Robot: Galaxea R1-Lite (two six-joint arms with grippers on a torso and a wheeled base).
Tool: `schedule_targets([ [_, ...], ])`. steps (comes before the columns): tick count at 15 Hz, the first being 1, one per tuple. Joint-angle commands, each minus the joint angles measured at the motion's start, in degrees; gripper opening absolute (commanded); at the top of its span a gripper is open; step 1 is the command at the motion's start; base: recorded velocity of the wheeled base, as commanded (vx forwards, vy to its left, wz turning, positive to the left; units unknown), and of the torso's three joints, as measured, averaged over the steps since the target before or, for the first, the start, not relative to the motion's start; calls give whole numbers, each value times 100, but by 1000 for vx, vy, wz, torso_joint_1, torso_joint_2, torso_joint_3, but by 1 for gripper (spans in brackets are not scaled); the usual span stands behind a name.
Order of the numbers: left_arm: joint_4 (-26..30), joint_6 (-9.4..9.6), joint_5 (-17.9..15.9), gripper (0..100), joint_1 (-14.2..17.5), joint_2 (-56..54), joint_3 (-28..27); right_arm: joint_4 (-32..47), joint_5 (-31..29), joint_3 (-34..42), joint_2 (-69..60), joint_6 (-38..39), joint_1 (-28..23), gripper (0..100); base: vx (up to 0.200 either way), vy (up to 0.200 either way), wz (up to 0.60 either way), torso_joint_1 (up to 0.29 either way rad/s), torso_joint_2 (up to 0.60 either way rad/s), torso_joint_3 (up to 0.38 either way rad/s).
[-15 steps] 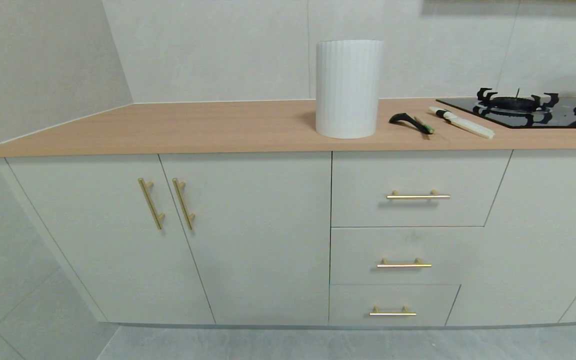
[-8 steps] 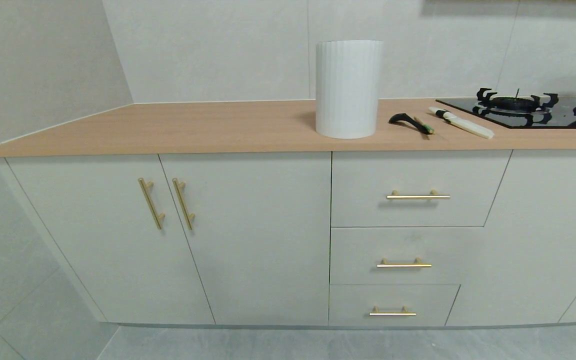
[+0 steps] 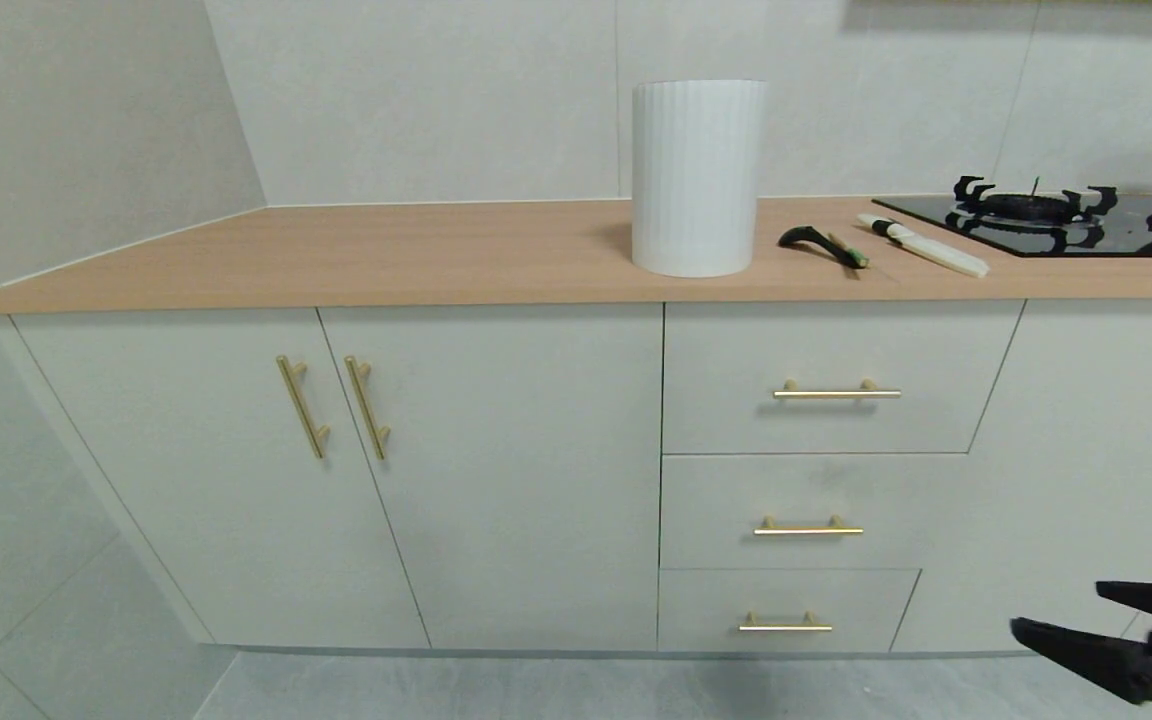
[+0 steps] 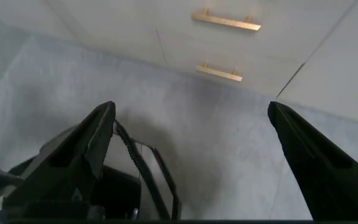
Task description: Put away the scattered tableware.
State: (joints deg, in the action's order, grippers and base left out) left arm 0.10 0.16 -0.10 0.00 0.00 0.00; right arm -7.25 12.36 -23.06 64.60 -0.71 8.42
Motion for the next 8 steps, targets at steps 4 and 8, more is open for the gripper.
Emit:
schedule_targets([
  [4,-1,2,1,100,0,0,0,-2351,-832,-884,4465,36,239,100,0,0,0,0,0,0],
  [8,8,2,1,100,0,0,0,-3353,-1069,-1279,5695,88,283,100,0,0,0,0,0,0],
])
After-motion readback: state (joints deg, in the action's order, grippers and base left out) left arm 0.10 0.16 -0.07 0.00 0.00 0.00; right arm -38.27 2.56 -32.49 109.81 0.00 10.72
